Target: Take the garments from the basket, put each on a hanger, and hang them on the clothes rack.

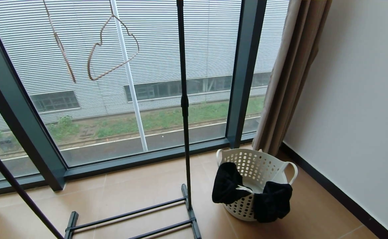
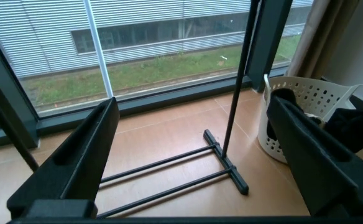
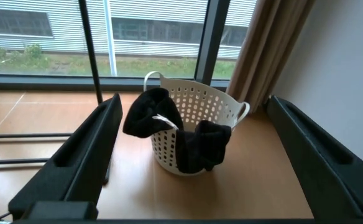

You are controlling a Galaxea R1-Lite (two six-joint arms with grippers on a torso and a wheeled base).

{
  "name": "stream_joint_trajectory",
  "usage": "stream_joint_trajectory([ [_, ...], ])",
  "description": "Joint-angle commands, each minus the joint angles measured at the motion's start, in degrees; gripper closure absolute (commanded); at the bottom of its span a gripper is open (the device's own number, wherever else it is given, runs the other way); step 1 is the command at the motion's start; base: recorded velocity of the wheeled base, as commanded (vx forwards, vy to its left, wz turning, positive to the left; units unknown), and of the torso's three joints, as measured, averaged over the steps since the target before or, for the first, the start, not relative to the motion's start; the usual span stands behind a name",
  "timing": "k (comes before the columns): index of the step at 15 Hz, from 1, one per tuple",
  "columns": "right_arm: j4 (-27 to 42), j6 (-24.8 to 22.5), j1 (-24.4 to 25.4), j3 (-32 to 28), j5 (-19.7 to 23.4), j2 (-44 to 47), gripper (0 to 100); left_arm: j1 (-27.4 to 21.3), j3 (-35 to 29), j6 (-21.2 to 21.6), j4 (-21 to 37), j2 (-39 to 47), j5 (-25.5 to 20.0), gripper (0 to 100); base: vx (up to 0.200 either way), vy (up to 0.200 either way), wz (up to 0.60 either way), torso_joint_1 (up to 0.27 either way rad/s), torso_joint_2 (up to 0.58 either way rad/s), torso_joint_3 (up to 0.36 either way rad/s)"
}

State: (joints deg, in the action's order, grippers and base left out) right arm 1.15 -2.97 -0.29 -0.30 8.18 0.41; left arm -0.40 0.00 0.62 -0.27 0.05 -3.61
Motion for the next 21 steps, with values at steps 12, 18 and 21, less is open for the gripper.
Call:
stream_joint_trajectory([
  [12,0.0,0.0,-0.1,0.0,0.1,0.1,0,0.0,0.0,0.0,0.0,0.0,0.0,0,0.017,-0.167,0.0,0.006,0.01,0.0],
  [18,0.0,0.0,-0.1,0.0,0.1,0.0,0,0.0,0.0,0.3,0.0,0.0,0.2,0,0.167,0.0,0.0,0.0,0.01,0.008],
  [21,0.0,0.0,-0.1,0.0,0.1,0.1,0,0.0,0.0,0.2,0.0,0.0,0.0,0,0.0,0.0,0.0,0.0,0.0,0.0],
])
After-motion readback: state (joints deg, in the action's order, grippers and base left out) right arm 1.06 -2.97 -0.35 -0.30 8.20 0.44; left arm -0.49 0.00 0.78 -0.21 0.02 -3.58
